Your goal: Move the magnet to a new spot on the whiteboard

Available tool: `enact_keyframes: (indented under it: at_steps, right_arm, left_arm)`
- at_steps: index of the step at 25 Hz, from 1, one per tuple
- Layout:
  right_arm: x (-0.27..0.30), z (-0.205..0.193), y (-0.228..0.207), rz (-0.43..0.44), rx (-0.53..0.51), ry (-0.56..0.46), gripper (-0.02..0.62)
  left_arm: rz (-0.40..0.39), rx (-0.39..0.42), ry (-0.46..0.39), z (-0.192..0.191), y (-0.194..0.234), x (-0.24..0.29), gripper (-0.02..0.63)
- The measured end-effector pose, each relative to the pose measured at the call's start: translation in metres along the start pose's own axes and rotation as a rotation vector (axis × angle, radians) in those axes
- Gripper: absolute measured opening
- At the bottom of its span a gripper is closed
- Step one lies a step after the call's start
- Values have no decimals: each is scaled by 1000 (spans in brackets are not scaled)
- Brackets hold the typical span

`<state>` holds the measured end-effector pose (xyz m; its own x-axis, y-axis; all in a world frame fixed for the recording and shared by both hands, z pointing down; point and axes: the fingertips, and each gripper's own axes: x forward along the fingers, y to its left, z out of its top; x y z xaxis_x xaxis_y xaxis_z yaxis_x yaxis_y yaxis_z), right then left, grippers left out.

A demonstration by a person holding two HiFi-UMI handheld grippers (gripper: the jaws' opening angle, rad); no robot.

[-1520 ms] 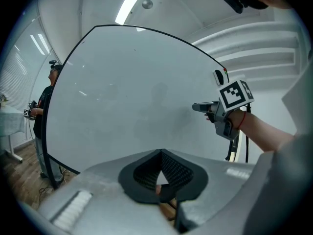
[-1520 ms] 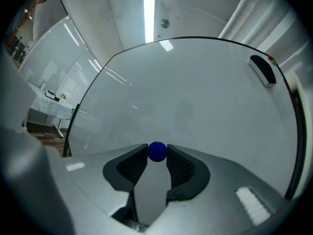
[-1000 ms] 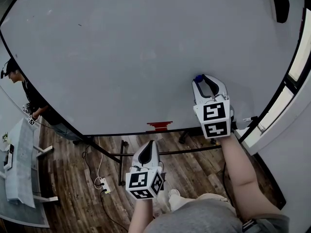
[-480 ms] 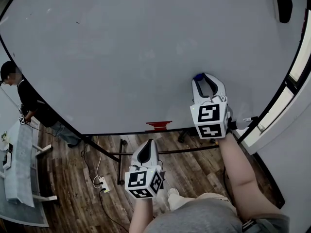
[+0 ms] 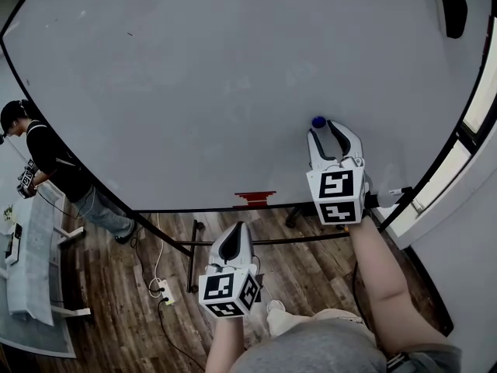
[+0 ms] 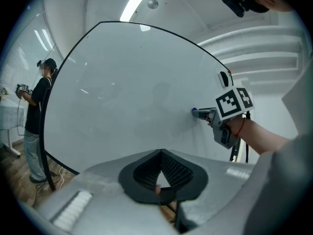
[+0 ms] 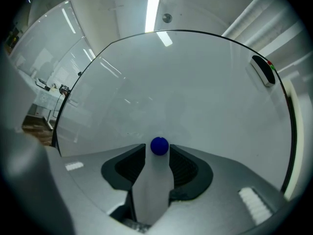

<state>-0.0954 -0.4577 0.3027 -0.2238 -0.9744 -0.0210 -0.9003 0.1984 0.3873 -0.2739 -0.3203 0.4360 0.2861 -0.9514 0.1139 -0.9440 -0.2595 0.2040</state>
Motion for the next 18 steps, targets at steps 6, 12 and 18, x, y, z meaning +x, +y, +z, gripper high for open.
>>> enact_keyframes:
  at_steps: [6, 12, 18]
  right_arm:
    - [-27, -22, 11, 102, 122, 17, 145]
    - [-74, -44, 25, 190, 218, 33, 95]
    - [-127, -46, 41, 267, 246, 8, 12]
  left_arm:
    - [13, 3, -10, 5, -8, -15, 3]
    - [24, -11, -25, 4, -28, -35, 3]
    - [23, -15, -15, -7, -58, -55, 3]
